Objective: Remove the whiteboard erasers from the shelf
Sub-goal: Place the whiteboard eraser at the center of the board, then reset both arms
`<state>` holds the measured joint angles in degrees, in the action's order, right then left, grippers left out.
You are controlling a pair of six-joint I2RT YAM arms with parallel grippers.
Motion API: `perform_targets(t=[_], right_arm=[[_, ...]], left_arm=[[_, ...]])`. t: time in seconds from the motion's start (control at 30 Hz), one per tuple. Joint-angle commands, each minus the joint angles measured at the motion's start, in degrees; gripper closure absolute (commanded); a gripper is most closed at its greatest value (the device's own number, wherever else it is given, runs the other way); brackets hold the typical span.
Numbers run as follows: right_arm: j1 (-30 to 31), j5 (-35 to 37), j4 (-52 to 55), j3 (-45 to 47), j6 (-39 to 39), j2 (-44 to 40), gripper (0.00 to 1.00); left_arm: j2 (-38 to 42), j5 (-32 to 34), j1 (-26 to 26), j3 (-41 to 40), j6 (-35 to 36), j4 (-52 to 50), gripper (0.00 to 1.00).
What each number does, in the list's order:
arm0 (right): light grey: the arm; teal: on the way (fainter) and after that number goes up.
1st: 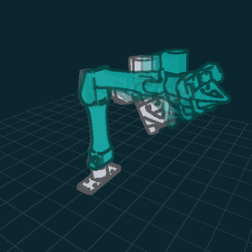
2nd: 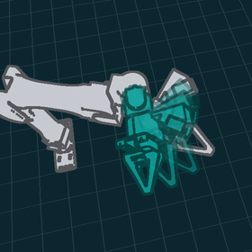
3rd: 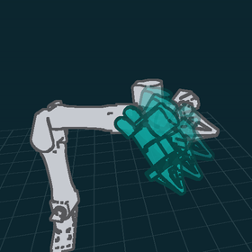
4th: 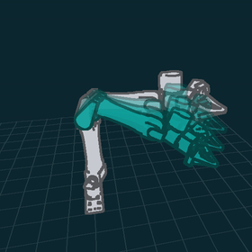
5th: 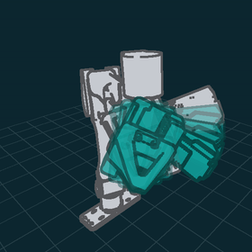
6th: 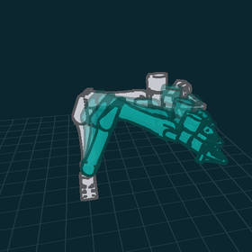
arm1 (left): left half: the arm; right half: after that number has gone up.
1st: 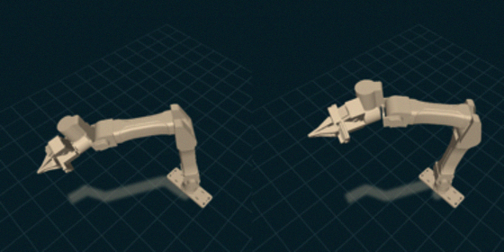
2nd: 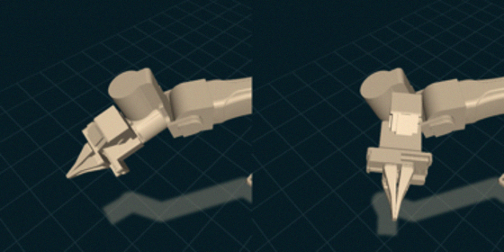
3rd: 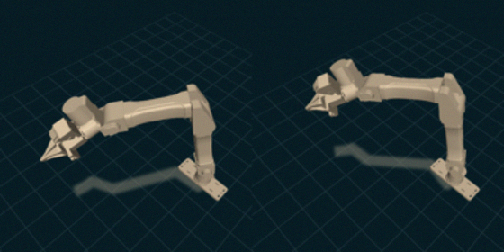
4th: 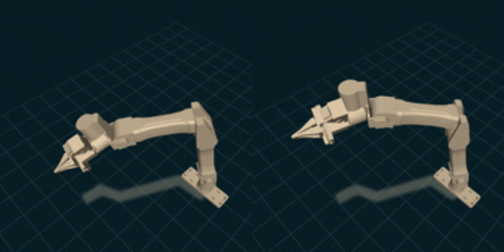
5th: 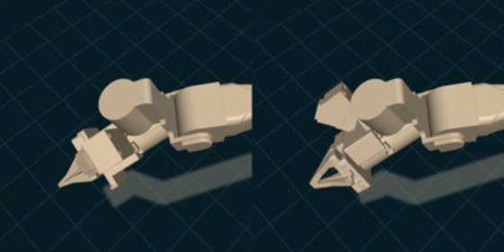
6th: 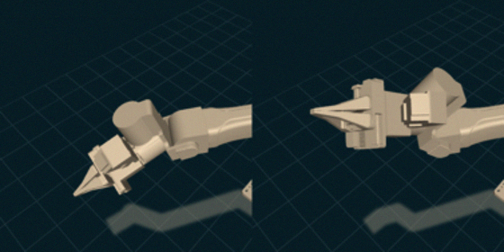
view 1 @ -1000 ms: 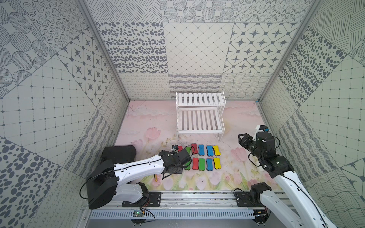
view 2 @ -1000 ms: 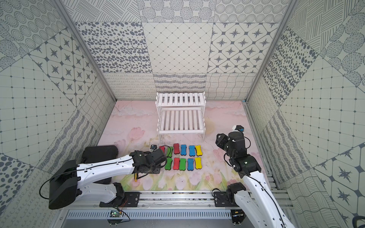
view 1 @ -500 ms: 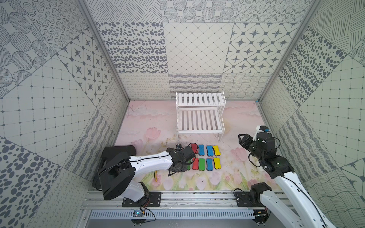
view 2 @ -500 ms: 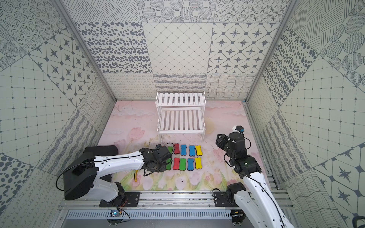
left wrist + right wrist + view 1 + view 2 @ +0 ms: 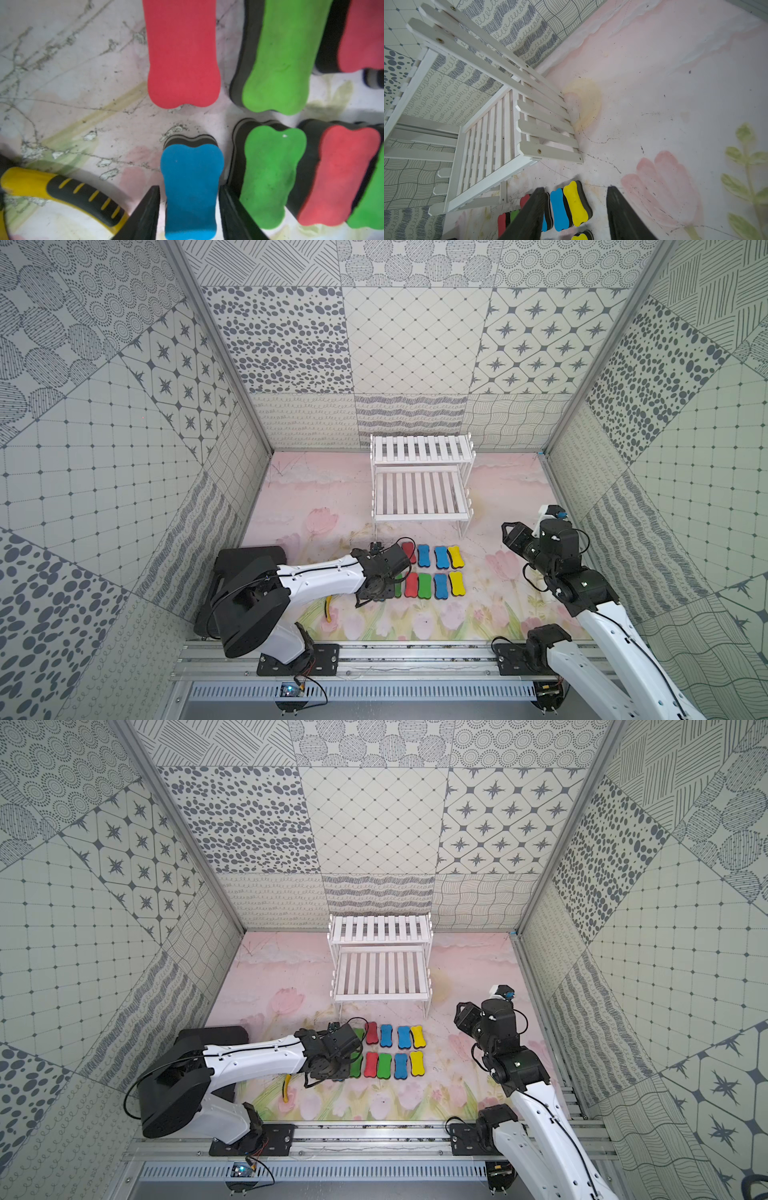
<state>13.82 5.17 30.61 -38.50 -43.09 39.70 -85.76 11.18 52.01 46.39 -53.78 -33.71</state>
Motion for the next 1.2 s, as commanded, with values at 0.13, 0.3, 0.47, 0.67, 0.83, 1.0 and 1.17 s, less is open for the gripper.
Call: perform_targets(t=[0.13, 0.3, 0.47, 0.67, 0.83, 1.0, 1.17], right_arm=[[-0.38, 0.08, -1.87, 0.45, -0.54, -0.55, 0.45], [-0.38, -0.07, -1.89, 0.18, -0.59, -0.56, 0.41], [-0.38, 0.07, -1.93, -0.02, -0.42, -0.28, 0.35], [-0.38, 0.48, -2.01, -0.3, -0.09, 0.94, 0.29], [-0.37, 1.13, -2.3, -0.7, -0.24, 1.43, 0.16], [-0.38, 1.85, -2.31, -1.19, -0.17, 1.54, 0.09], [-0.38, 3.61, -2.57, -1.17, 0.67, 1.69, 0.06]], left_arm=[[6.14, 2.53, 1.24, 0.97, -1.61, -5.11, 0.35], [13.34, 6.56, 1.43, 1.03, -1.94, -9.21, 0.01], [17.68, 11.49, -1.74, 3.35, 0.1, -13.48, 0.01], [22.11, 17.38, -12.18, 9.13, 5.37, -15.4, 0.01], [23.87, 23.86, -17.41, 9.0, 19.7, -1.96, 0.01], [22.33, 26.41, -22.66, 7.68, 28.8, 11.73, 0.01], [18.45, 20.97, -30.12, 1.28, 39.03, 29.47, 0.01]])
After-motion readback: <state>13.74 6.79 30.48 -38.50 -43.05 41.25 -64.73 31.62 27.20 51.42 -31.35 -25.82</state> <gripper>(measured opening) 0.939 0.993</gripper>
